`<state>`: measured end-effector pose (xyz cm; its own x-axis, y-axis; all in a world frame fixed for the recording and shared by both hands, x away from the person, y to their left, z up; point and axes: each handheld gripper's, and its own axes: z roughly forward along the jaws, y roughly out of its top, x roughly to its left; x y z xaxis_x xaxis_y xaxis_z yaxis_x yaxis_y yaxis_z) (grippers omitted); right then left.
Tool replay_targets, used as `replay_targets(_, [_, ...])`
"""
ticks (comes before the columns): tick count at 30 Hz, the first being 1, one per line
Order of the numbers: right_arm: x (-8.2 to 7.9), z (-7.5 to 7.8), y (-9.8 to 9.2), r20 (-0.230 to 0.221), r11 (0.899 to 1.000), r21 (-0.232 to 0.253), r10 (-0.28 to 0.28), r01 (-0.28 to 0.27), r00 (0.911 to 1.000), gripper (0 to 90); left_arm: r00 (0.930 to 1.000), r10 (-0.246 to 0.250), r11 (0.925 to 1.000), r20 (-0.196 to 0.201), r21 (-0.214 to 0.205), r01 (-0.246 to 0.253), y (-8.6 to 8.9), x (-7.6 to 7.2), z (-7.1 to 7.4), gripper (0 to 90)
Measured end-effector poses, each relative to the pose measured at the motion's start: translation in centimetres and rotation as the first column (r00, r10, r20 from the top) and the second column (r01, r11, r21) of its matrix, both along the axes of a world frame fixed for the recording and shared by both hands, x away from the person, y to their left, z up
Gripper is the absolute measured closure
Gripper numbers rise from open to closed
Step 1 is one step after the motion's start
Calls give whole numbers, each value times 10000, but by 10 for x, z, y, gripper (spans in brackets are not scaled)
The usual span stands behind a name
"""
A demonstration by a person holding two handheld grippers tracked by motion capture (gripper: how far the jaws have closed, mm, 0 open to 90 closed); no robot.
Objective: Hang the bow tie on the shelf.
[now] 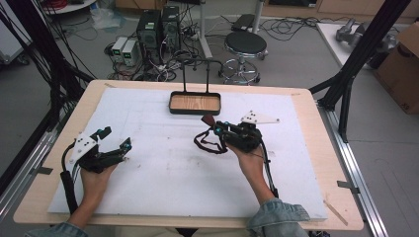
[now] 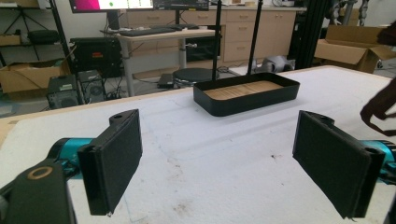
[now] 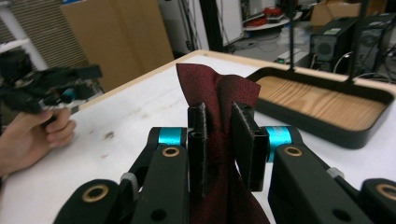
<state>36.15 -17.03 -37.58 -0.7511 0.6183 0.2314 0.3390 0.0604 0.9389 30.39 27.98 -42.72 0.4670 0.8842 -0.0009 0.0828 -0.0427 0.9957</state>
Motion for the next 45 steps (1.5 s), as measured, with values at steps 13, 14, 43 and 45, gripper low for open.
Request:
replay_targets(13, [33, 20, -5, 343, 9970, -295, -707, 717, 9969, 764, 10000, -31, 10000, -13, 5, 31, 0, 0, 0, 161])
replay_targets(14, [33, 20, -5, 343, 9970, -295, -707, 717, 9969, 764, 10000, -39, 10000, -18, -8, 39, 0, 0, 0, 161])
replay_targets(43, [88, 60, -14, 1144, 9838, -161, -1759, 1788, 9777, 765, 9998, -191, 9998, 16, -48, 191, -2, 2, -1, 164])
replay_targets(45, [92, 66, -13, 1180, 9829, -151, -1808, 1838, 9764, 765, 9998, -191, 9998, 28, -52, 191, -2, 1, -1, 164])
